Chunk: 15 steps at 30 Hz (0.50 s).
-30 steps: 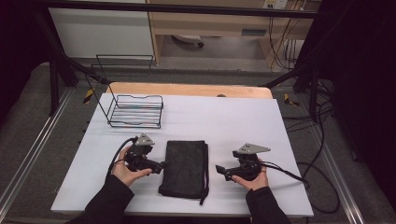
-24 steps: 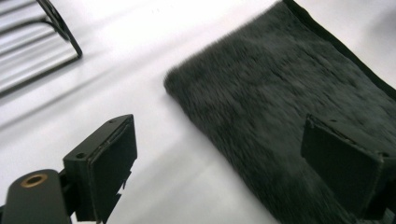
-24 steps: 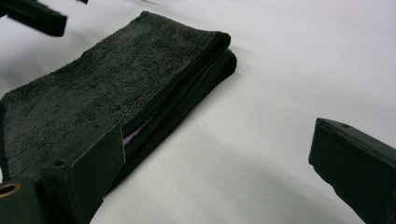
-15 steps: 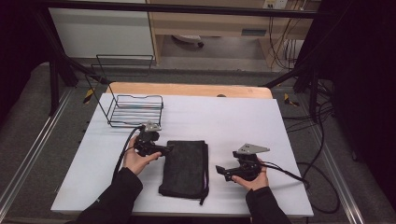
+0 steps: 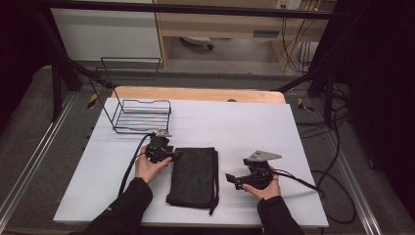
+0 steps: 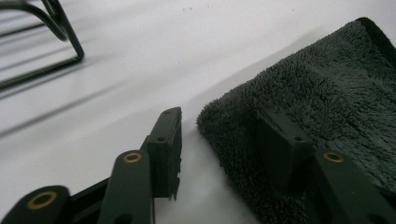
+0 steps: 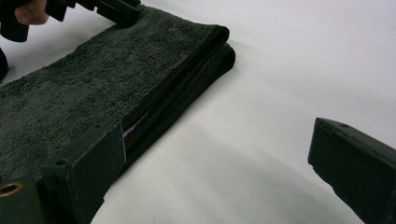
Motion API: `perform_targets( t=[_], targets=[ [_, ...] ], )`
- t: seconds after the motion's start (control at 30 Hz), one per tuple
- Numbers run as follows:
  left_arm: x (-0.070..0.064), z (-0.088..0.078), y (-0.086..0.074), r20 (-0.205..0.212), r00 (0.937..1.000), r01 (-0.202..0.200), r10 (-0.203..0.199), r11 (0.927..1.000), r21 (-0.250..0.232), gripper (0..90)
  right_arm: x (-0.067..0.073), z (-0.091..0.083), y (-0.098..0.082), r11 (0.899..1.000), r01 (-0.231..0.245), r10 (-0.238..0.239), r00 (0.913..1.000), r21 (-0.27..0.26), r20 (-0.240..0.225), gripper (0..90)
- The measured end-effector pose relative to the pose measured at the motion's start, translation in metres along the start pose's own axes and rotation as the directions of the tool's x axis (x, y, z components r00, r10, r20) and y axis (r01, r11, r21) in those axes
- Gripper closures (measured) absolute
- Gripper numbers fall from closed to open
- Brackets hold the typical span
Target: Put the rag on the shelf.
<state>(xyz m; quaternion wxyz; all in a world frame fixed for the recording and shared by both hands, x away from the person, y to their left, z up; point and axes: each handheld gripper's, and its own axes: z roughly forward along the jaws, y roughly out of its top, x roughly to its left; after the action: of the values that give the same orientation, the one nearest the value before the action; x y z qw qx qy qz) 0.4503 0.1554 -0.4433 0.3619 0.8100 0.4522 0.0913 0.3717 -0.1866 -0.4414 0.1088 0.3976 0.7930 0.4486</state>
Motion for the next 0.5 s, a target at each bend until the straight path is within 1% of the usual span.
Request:
perform_targets(
  t=[0.1, 0.23, 0.33, 0.4, 0.43, 0.47, 0.5],
  targets=[
    [0.0002, 0.0002, -0.0005, 0.023, 0.9997, 0.01, -0.011, 0.9999, 0.008, 60.8, -0.0002, -0.0001, 0.0006, 1.0, -0.005, 0.005, 1.0, -0.003, -0.001, 4.9],
    [-0.0002, 0.0011, -0.0034, 0.024, 0.9996, 0.015, -0.015, 0.9998, -0.009, 62.6, -0.0008, 0.0006, 0.0015, 1.0, -0.01, 0.01, 0.9999, -0.006, 0.0, 4.7],
    [0.0001, 0.0011, -0.0037, 0.031, 0.9993, 0.02, -0.02, 0.9998, -0.008, 63.9, -0.0013, 0.0019, 0.0026, 1.0, -0.018, 0.018, 0.9998, -0.016, 0.002, 4.0],
    [-0.0004, 0.0011, -0.0037, 0.041, 0.9989, 0.024, -0.023, 0.9997, -0.005, 67.1, -0.0017, 0.0029, 0.0041, 0.999, -0.029, 0.029, 0.9996, -0.022, 0.006, 2.9],
    [-0.0011, 0.0009, -0.0038, 0.041, 0.999, 0.02, -0.02, 0.9998, -0.005, 69.6, -0.0025, 0.0035, 0.0052, 0.999, -0.023, 0.023, 0.9997, -0.026, 0.011, 2.6],
    [-0.0026, 0.0009, -0.004, 0.036, 0.9992, 0.017, -0.017, 0.9998, -0.009, 71.0, -0.0022, 0.0039, 0.0067, 0.999, -0.032, 0.033, 0.9994, -0.027, 0.015, 2.5],
    [-0.0038, 0.0006, -0.004, 0.031, 0.9995, 0.009, -0.009, 0.9999, -0.008, 72.7, -0.0019, 0.0049, 0.0086, 0.999, -0.03, 0.031, 0.9991, -0.028, 0.027, 2.2]
  ],
)
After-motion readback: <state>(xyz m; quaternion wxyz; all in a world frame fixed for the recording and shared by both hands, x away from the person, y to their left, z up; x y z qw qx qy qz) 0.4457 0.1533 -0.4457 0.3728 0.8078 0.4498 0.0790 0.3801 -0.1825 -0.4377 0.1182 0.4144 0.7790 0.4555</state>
